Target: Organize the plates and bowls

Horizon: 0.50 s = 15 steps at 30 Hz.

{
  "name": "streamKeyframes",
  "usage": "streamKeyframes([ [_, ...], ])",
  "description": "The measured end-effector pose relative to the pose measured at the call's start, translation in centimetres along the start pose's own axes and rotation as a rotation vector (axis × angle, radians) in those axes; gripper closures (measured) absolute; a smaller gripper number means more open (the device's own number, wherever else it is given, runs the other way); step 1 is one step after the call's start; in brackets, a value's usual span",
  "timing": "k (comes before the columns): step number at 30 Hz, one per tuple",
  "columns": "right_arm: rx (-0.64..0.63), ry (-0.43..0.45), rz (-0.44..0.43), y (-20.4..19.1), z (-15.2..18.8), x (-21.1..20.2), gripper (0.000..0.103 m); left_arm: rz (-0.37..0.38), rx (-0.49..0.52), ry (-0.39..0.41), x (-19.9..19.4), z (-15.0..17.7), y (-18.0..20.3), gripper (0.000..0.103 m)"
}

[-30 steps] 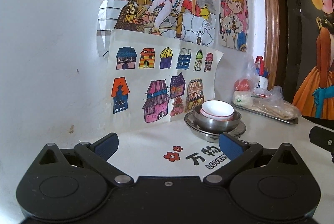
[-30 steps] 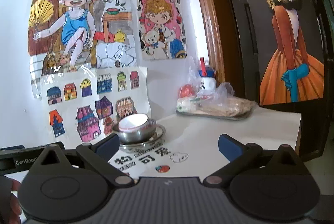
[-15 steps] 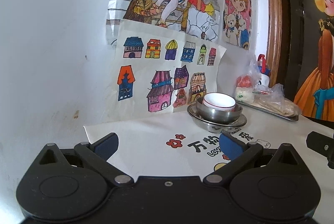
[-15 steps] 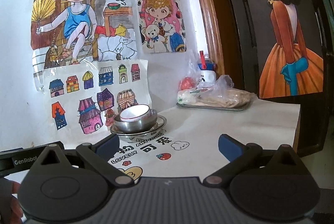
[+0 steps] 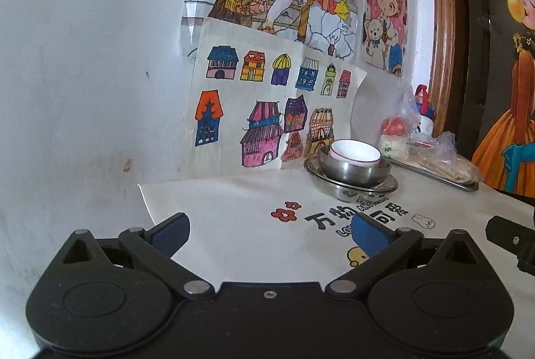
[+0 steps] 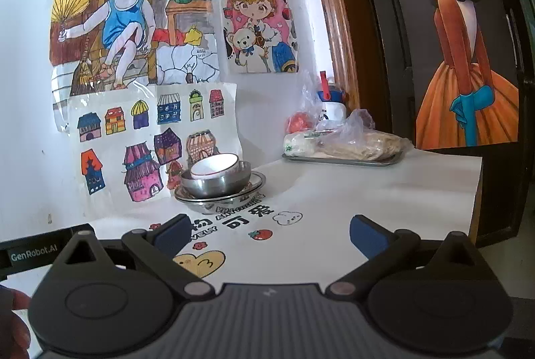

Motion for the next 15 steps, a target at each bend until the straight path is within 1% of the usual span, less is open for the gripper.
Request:
streamKeyframes([
  [15,0.006,-0.021,-0.016,0.0,0.07,0.09,0.0,-0.007,0.008,-0.003,-0.04,0.39,0.0,0.001],
])
Point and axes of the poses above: each gripper's, at about its wrist camera, not at the fingertips, and x roughly the way its jaws point, y to its right, z to its underside, the point moved 2 cm from there along x, roughly the way its jaws point, and after that the axes turned 1 degree about x, right-handed, at the moved point
